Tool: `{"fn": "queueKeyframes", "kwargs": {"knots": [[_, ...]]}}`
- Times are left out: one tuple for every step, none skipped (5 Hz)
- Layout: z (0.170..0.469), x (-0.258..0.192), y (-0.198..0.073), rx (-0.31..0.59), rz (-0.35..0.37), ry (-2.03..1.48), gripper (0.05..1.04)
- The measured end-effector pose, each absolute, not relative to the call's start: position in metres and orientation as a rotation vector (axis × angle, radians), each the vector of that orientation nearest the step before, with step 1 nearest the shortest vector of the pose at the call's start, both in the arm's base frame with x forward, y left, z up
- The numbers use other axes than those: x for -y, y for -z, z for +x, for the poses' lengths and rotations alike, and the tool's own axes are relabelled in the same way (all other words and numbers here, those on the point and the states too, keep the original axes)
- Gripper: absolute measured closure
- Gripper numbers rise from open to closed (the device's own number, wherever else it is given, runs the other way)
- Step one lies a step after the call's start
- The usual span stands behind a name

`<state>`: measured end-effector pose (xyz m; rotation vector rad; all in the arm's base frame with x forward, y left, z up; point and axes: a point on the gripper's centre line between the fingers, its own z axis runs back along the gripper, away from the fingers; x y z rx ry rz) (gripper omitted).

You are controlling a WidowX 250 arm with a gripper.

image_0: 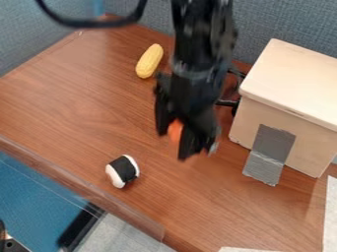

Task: Moved the orange thing from the top of the box to the bottom side of the table

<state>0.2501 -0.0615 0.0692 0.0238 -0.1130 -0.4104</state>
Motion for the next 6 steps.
{"fn": "queueKeyframes", "kwargs": {"knots": [[0.239,0.062,-0.037,0.073,0.055,0.38,0.426],[0.226,0.065,-0.01,0.037,0.056,0.356,0.426],[0.222,0.068,-0.002,0.025,0.059,0.338,0.355],[0.219,0.069,-0.004,0.014,0.05,0.31,0.102],[0.222,0.071,-0.028,0.053,0.024,0.259,0.08],[0.222,0.07,-0.056,0.076,0.009,0.216,0.083]]}}
